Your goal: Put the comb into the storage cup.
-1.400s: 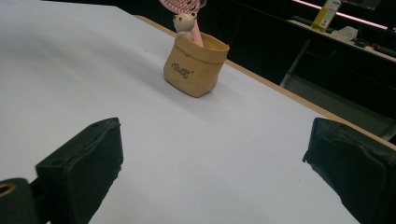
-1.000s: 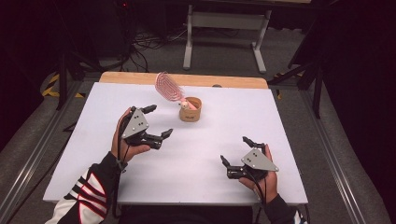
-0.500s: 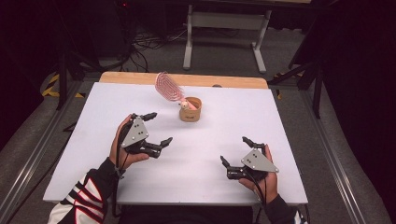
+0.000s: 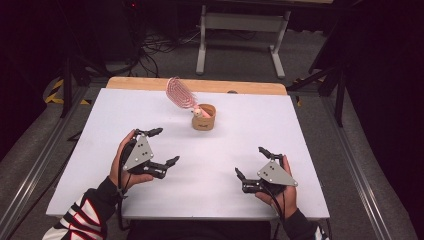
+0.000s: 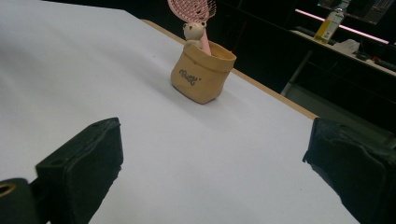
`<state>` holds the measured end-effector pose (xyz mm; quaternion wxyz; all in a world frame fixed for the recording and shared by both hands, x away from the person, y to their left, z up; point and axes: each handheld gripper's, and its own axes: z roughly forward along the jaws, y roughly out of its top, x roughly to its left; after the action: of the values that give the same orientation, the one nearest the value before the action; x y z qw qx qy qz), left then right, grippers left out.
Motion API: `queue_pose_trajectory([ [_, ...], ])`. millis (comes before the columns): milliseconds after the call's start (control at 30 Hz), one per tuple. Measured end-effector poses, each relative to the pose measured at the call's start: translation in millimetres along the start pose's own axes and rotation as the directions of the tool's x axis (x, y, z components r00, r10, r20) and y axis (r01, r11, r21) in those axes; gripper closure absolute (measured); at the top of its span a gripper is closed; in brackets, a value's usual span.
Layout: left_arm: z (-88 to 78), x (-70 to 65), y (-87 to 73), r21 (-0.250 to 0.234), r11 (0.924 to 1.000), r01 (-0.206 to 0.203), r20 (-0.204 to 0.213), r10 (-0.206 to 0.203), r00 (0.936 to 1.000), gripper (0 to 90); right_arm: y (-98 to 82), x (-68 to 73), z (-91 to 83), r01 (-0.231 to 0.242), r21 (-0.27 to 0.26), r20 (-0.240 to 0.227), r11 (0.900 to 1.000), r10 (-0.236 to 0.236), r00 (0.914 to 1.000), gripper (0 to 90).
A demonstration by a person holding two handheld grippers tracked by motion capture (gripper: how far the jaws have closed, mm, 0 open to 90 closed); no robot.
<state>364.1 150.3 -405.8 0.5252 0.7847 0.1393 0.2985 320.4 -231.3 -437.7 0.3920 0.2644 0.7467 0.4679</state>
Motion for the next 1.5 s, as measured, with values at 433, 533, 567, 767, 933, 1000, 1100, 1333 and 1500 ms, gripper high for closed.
queue_pose_trajectory([
  [433, -19.5, -6.4, -15.0, 0.029, 0.9993, -0.024, -0.024, 0.024, 0.9994, 6.5, 1.5, 3.7, -0.2, 0.01, -0.003, -0.009, 1.0, -0.01, 0.9999, 4.3],
  [533, -23.0, -6.9, -20.1, 0.043, 0.9988, -0.025, -0.035, 0.027, 0.999, 6.9, 1.6, 4.1, -0.4, 0.012, -0.004, -0.007, 1.0, -0.012, 0.9999, 4.3],
  [567, -25.4, -7.0, -23.7, 0.049, 0.9985, -0.023, -0.042, 0.025, 0.9988, 7.2, 1.6, 4.0, -0.6, 0.01, -0.003, -0.007, 1.0, -0.01, 0.9999, 4.3],
  [767, -31.9, -6.0, -33.8, 0.067, 0.9977, -0.013, -0.062, 0.017, 0.998, 7.2, 1.1, 4.6, -0.9, 0.016, 0.001, -0.006, 1.0, -0.016, 0.9999, 4.3],
  [933, -36.7, -5.4, -44.8, 0.089, 0.996, -0.003, -0.075, 0.01, 0.9971, 7.1, 0.3, 4.4, -2.1, 0.012, 0.002, -0.002, 1.0, -0.012, 0.9999, 4.3],
  [1000, -39.9, -3.6, -51.2, 0.102, 0.9947, 0.013, -0.08, -0.005, 0.9968, 7.1, -0.1, 4.6, -3.3, 0.014, 0.002, 0.001, 1.0, -0.014, 0.9999, 4.3],
  [1100, -43.5, -1.0, -55.7, 0.1, 0.9947, 0.021, -0.085, -0.012, 0.9963, 6.6, -1.2, 4.9, -4.4, 0.01, 0.007, 0.001, 1.0, -0.01, 0.9999, 4.3],
  [1333, -49.3, 5.9, -66.8, 0.12, 0.991, 0.06, -0.101, -0.048, 0.9937, 6.3, -3.6, 4.6, -6.0, 0.007, 0.016, 0.007, 1.0, -0.007, 1.0, 4.3],
  [1500, -54.3, 7.4, -75.2, 0.142, 0.9873, 0.07, -0.117, -0.054, 0.9917, 6.3, -4.9, 5.2, -6.5, 0.006, 0.022, 0.006, 1.0, -0.006, 1.0, 4.3],
])
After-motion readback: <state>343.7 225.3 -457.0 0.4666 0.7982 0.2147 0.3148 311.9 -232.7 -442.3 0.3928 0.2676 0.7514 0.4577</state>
